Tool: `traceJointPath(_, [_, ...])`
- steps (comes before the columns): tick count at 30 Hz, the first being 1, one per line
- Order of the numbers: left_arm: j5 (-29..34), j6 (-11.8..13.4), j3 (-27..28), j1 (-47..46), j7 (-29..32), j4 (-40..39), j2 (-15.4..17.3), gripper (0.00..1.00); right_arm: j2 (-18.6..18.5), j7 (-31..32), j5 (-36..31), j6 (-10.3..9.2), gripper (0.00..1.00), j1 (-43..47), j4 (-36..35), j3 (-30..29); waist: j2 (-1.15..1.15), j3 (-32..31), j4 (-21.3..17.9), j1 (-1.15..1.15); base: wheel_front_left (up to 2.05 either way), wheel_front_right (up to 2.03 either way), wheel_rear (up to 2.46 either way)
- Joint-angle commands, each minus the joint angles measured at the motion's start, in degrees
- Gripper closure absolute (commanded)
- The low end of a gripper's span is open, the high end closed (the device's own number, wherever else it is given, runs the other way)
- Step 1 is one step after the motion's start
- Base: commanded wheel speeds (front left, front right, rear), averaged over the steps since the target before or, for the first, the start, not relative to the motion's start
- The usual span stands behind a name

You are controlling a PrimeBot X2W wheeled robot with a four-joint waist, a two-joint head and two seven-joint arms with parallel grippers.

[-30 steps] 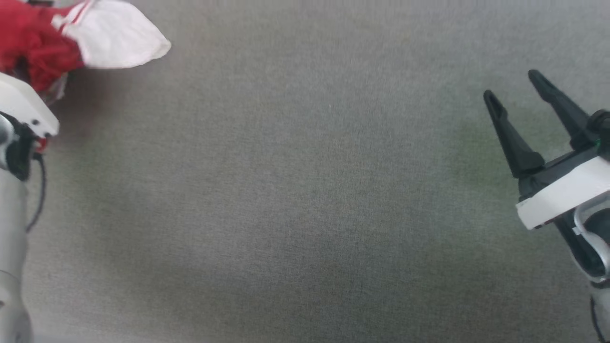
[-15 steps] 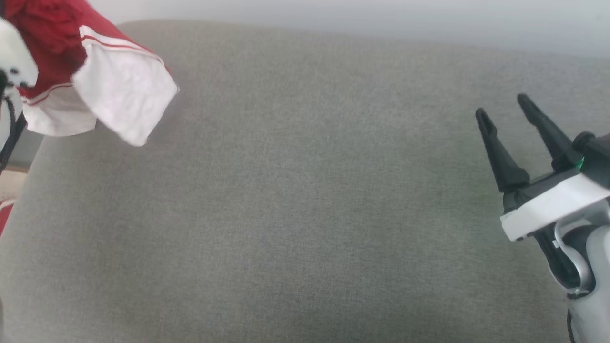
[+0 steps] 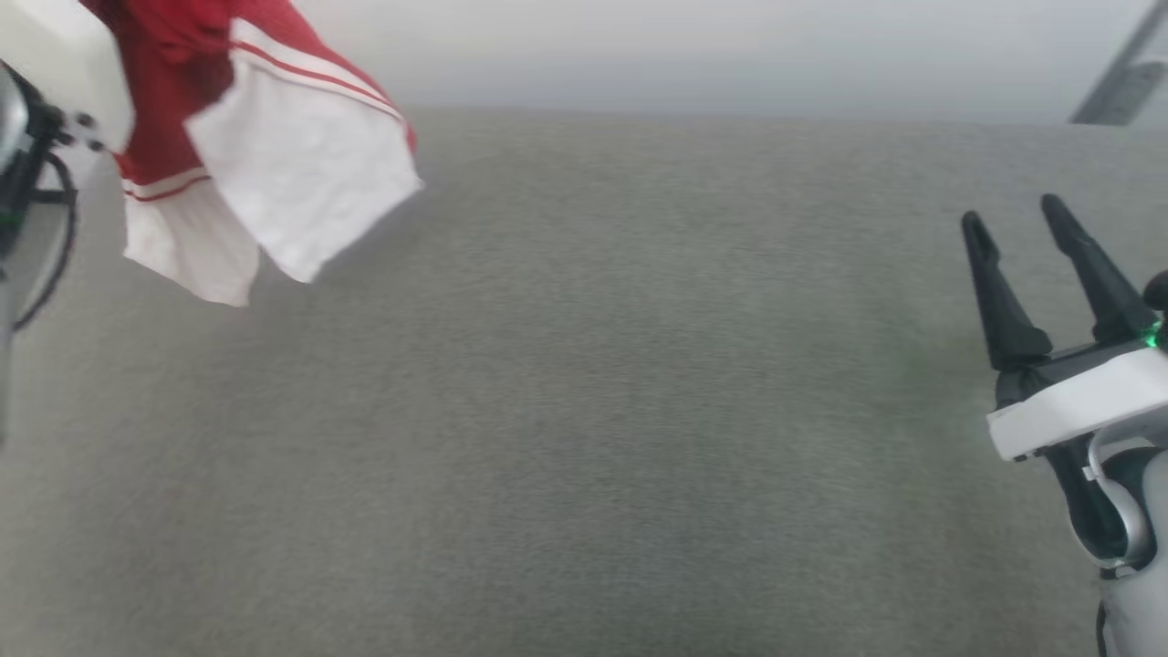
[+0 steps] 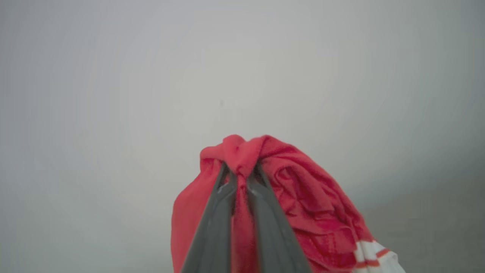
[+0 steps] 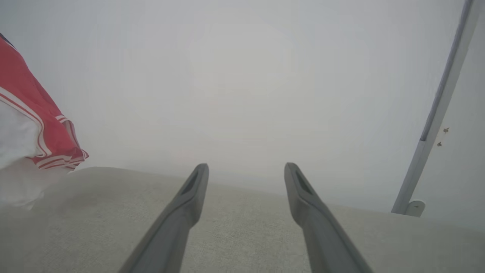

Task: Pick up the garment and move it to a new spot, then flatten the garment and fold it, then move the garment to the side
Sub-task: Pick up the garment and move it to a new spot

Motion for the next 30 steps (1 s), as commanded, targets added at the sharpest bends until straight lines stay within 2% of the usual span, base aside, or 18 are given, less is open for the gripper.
traceJointPath(1, [-0.3,0.8,0.0,2.1,1.9,-4.1,0.2,1.00,0.1,-0.8,-0.6,-0.02,0.00,0.6,0.5,-0.7,0.00,-0.2,-2.2,0.00,0.00,0.00,0.00])
traceJointPath(5, [-0.5,2.4,-1.5,6.1,7.9,-15.9,0.1,1.00,0.3,-1.8,-0.7,-0.02,0.00,0.5,1.5,-2.4,0.00,0.3,-6.4,0.00,0.00,0.00,0.00])
traceJointPath(13, [-0.2,4.0,-5.9,8.2,15.0,-26.5,-2.3,1.00,1.4,-3.5,-0.8,-0.01,0.00,1.1,3.1,-5.0,0.00,2.3,-12.1,0.00,0.00,0.00,0.00])
traceJointPath(21, [-1.0,4.8,-11.1,12.3,19.9,-28.0,-5.2,1.00,3.0,-5.4,0.1,-0.01,0.00,2.1,5.1,-4.8,0.00,4.3,-14.7,0.00,0.00,0.00,0.00])
traceJointPath(30, [-4.1,5.5,-15.3,22.7,22.2,-20.2,-7.1,1.00,4.3,-7.8,1.2,-0.02,0.00,1.3,9.4,-1.4,0.00,5.0,-15.8,0.00,0.00,0.00,0.00])
